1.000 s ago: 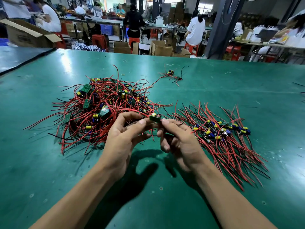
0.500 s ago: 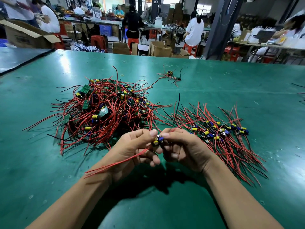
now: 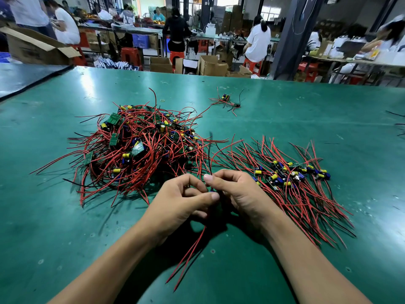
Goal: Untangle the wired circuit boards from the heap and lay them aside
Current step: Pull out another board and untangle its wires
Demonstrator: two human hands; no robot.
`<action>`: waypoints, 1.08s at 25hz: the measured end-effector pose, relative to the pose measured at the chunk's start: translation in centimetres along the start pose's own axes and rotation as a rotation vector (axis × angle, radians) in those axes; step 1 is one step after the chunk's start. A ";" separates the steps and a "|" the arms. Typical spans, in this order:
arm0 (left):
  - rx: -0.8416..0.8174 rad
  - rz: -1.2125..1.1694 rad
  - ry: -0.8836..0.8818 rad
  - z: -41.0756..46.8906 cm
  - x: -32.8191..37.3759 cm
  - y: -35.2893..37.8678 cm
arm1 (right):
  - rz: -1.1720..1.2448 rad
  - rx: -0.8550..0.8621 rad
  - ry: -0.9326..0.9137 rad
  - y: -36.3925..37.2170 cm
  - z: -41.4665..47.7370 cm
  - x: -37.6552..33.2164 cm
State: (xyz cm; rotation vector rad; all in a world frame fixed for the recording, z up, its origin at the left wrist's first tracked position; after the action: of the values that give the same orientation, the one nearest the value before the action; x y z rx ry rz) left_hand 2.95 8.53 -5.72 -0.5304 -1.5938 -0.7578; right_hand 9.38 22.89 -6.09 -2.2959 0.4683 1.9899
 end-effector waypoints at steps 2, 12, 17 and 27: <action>-0.043 0.062 -0.016 0.1 -0.1 0.3 | -0.007 0.049 -0.014 0.0 0.0 0.0; -0.126 -0.038 -0.095 -0.2 0.4 0.5 | 0.114 0.025 -0.041 0.7 0.0 0.0; -0.003 -0.042 -0.058 0.1 0.1 0.4 | 0.117 0.022 -0.035 1.4 -0.3 -0.1; -0.046 0.052 -0.048 -0.1 0.0 -0.1 | -0.131 0.114 -0.071 1.0 0.1 0.4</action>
State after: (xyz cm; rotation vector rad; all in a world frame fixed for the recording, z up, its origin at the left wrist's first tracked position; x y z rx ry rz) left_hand 2.97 8.41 -5.75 -0.6254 -1.6036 -0.7486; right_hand 9.09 21.87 -6.37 -2.1236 0.4036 1.9236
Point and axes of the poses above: each hand's wrist, its own z-axis towards the middle knuckle, its own y-axis out of the palm, x = y × z, the point moved 2 cm from there along z, towards the middle knuckle, and after that the axes turned 1 degree about -z, right-handed, at the moved point
